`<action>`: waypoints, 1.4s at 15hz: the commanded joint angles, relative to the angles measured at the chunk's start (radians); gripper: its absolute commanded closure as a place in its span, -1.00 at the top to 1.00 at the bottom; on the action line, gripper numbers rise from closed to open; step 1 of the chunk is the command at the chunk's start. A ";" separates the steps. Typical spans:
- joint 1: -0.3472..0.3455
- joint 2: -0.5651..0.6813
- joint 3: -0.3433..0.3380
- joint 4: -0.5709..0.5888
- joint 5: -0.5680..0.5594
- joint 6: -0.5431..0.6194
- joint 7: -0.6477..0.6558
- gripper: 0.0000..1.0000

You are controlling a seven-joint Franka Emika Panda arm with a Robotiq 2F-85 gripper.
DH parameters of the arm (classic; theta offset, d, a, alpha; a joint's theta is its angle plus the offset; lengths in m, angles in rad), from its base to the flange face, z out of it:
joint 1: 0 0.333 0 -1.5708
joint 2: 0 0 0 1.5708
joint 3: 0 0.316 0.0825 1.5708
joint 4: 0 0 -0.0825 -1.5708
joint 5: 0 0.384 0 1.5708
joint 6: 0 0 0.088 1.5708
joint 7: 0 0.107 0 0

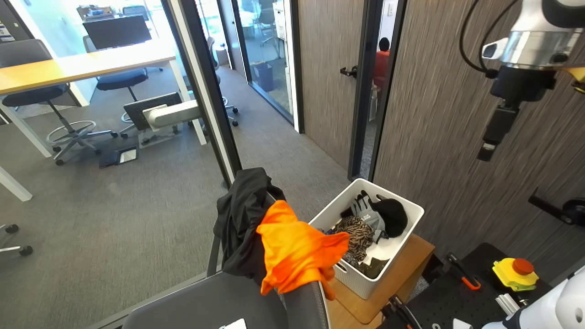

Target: Place one item of black clothing from the white box onto the backrest of the grey chair

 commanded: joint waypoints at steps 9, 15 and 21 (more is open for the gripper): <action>0.067 -0.343 0.027 -0.199 -0.179 -0.029 -0.032 1.00; 0.092 -0.332 0.007 -0.190 -0.185 -0.045 -0.010 1.00; 0.092 -0.332 0.007 -0.191 -0.185 -0.045 -0.007 1.00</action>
